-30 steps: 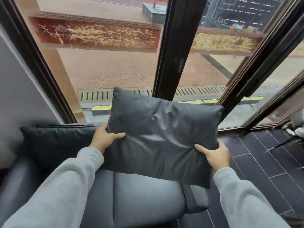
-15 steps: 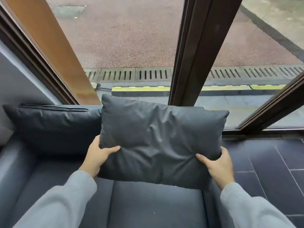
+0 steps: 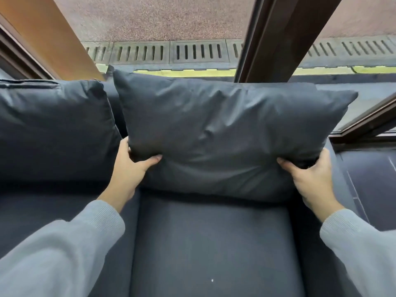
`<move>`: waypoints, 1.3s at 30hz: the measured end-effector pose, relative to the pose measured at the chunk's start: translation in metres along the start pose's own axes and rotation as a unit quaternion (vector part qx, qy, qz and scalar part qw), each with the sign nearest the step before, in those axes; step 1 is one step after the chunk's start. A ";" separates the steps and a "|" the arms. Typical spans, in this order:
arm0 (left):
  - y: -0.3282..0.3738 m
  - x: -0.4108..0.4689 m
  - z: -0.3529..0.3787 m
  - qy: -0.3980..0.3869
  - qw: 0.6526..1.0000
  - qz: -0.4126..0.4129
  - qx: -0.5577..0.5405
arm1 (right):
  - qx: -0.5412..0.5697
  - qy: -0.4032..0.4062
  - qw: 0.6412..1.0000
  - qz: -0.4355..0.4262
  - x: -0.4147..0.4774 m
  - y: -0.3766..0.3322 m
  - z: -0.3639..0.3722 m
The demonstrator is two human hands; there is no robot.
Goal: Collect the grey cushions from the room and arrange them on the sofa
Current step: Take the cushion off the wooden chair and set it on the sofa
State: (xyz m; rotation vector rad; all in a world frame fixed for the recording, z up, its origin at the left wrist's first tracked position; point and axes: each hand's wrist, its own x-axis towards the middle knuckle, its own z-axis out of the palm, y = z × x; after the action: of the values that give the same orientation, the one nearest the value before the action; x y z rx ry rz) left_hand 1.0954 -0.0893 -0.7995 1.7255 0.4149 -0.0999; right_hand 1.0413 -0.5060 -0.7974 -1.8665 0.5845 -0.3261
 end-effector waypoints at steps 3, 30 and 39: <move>-0.003 0.000 -0.002 0.009 1.000 0.020 0.010 | 0.005 -0.017 1.000 -0.021 0.000 0.001 0.000; -0.027 0.002 -0.014 -0.008 0.994 -0.030 0.107 | -0.129 -0.168 0.971 0.115 0.009 0.025 -0.003; -0.025 -0.004 -0.006 -0.009 0.981 -0.089 0.171 | -0.157 -0.148 0.965 0.147 0.000 0.017 0.001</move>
State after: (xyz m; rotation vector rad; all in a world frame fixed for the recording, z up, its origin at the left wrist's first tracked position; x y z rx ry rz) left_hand 1.0827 -0.0811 -0.8207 2.0206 0.5648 -0.3328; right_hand 1.0380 -0.5099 -0.8137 -2.0420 0.7240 0.2537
